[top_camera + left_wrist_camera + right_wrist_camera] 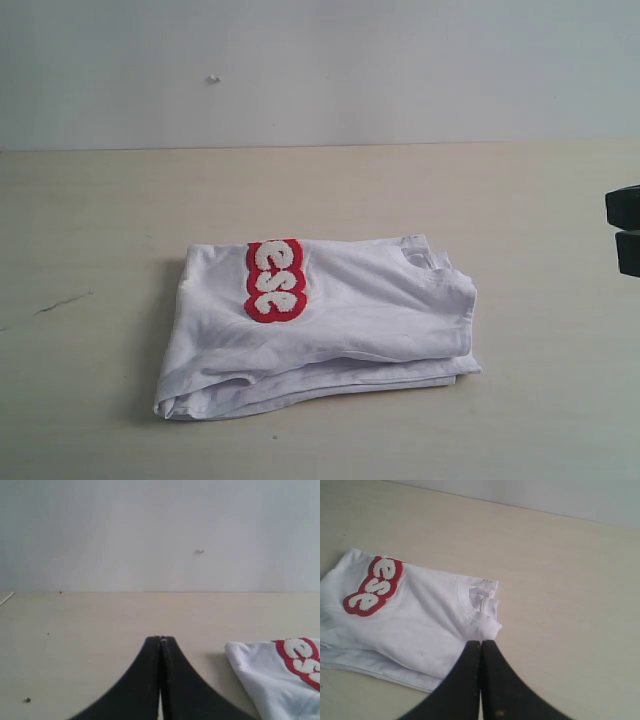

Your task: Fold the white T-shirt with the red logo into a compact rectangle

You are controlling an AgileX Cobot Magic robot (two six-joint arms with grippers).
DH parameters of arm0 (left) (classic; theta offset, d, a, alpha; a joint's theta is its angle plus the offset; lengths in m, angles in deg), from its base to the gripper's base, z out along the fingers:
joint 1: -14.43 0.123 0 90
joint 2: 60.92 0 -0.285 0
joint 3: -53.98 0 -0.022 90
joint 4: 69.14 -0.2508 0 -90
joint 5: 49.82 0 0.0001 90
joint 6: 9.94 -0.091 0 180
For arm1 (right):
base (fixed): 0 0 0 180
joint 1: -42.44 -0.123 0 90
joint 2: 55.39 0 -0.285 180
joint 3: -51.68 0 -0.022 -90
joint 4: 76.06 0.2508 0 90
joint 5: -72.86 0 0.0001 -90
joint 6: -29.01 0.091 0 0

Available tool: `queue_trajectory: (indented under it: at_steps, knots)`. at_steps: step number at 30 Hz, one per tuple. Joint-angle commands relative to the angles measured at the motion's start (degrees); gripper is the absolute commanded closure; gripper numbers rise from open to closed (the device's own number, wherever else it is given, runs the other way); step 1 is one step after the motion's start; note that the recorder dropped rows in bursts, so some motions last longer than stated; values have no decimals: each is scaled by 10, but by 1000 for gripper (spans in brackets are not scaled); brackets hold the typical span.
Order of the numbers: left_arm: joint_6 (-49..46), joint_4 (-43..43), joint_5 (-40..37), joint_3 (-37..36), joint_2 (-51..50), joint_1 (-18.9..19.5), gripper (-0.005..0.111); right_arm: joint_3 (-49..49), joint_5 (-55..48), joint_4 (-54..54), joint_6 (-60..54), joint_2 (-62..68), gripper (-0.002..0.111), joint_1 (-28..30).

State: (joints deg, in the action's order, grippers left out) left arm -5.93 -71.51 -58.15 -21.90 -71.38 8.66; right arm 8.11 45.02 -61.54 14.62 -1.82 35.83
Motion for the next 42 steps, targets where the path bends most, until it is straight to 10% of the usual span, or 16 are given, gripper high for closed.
queue_trajectory:
  at_steps: [1,30,42]
  knots:
    - [14,-2,-27,-13,27,2,107,-2,4,2,-5,-3,108,0]
    - [18,-32,-123,-13,27,2,107,-2,4,2,-5,-3,108,0]
    - [23,-36,-123,-13,27,78,107,-2,4,2,-5,-3,108,0]
